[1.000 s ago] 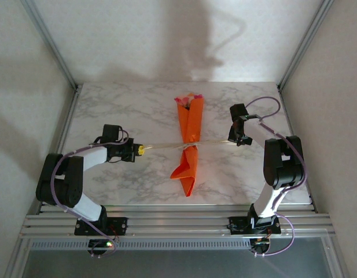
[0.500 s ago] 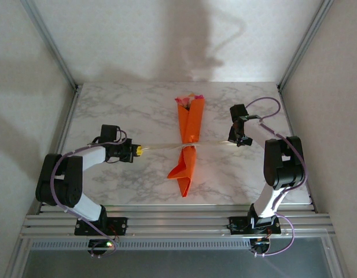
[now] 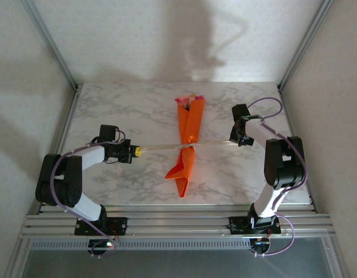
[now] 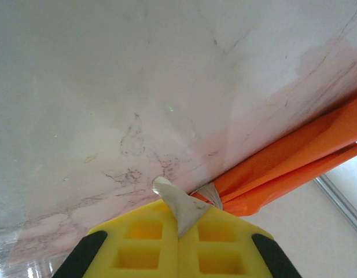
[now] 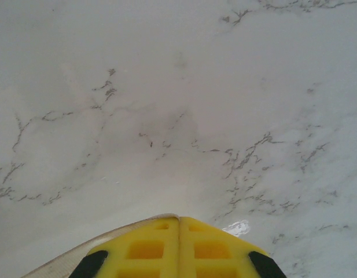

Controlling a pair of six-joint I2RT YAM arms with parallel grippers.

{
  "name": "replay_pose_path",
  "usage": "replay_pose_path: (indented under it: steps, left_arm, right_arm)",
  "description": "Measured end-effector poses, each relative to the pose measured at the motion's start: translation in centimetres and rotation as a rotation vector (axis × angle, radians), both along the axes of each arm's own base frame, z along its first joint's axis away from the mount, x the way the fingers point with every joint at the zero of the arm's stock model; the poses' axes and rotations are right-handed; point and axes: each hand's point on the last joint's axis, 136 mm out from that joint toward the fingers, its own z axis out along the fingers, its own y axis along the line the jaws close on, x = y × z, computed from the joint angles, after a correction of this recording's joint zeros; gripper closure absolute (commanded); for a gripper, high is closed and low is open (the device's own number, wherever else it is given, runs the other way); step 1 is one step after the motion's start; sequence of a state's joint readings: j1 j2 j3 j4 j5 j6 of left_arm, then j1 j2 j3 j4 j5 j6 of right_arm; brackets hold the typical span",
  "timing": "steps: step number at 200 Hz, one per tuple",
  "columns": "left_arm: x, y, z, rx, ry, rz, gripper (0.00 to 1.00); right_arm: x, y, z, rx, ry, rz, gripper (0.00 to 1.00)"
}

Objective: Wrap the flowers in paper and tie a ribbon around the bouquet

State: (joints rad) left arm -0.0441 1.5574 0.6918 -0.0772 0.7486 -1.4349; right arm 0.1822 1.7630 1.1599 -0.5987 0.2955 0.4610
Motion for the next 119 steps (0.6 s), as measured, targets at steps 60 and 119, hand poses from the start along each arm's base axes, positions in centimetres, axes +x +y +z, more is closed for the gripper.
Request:
replay_pose_path:
  steps: [60, 119]
  left_arm:
    - [-0.16, 0.15, -0.08, 0.007, 0.006, -0.006, 1.00]
    - [-0.04, 0.35, 0.08, 0.015, 0.006, -0.009, 1.00]
  right_arm:
    - [0.00, -0.04, 0.00, 0.000, 0.000, -0.001, 1.00]
    - [0.00, -0.04, 0.00, 0.000, 0.000, -0.001, 1.00]
